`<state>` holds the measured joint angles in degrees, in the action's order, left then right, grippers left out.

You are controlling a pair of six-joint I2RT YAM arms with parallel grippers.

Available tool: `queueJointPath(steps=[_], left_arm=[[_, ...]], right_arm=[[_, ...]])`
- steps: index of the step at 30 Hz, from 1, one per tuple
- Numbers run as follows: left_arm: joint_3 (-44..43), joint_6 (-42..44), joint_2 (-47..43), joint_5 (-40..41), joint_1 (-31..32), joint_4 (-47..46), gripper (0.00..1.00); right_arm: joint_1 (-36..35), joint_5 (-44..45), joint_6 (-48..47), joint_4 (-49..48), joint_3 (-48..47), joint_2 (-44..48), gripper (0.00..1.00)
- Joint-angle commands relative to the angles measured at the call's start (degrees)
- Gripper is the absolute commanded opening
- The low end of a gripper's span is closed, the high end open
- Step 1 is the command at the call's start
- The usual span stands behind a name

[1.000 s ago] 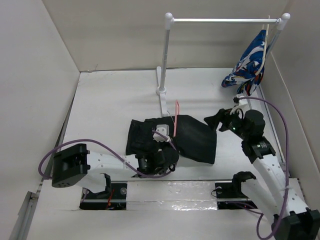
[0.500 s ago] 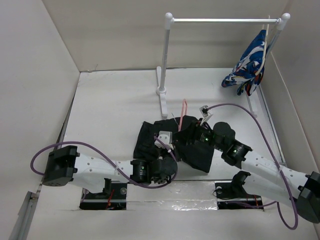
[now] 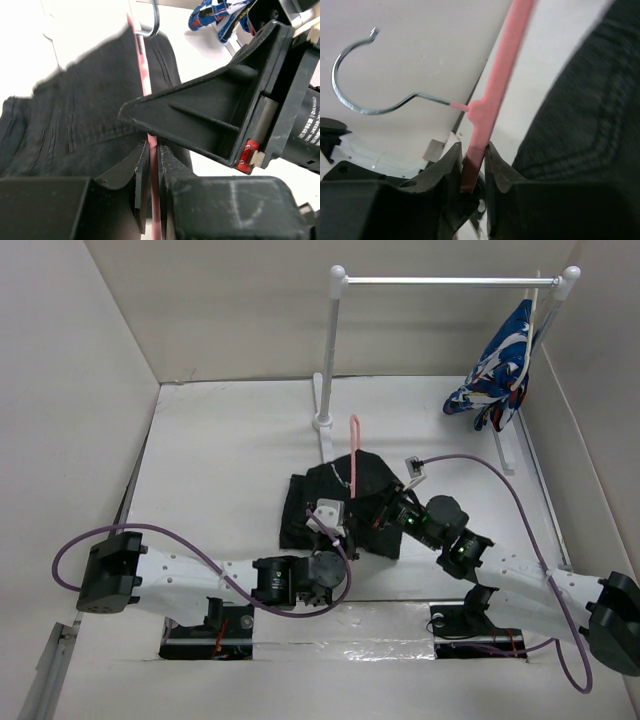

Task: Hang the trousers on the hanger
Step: Place the hanger at the clothesline.

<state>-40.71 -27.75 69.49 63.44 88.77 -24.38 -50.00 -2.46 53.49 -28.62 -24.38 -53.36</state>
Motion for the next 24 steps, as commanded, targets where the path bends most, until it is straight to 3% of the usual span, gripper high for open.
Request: queueJointPath(steps=[1, 4, 6, 10, 12, 15, 22, 24], left_arm=[[-5.7, 3.6, -3.6, -2.2, 0.3, -10.3, 0.00], [-6.3, 6.3, -4.5, -3.3, 0.3, -12.6, 0.00], [-7.3, 9.1, -5.4, -3.9, 0.3, -13.1, 0.02], [-10.8, 14.0, -6.9, -5.1, 0.3, -14.0, 0.27], [-12.3, 14.7, -8.6, -5.6, 0.3, -10.2, 0.39], [-12.3, 12.8, -13.3, -6.2, 0.3, -6.3, 0.50], [-4.0, 6.0, -29.9, -4.7, 0.3, 2.7, 0.51], [-3.8, 3.2, -34.1, -4.1, 0.3, 9.8, 0.51]], right_arm=[[-1.0, 0.4, 2.0, -11.2, 0.4, -1.7, 0.11], [-0.3, 0.2, 5.2, -14.6, -0.7, -2.2, 0.01], [0.7, 0.8, 7.7, -17.0, -2.2, -2.6, 0.00], [4.6, 0.4, 11.7, -19.7, -6.6, -3.5, 0.00], [7.4, 0.2, 13.2, -19.4, -10.5, -4.6, 0.00], [12.3, -1.8, 15.7, -19.9, -15.6, -6.7, 0.00], [21.6, -3.3, 18.4, -19.1, -28.0, -15.2, 0.00], [23.2, -4.6, 19.6, -21.3, -30.7, -18.4, 0.00]])
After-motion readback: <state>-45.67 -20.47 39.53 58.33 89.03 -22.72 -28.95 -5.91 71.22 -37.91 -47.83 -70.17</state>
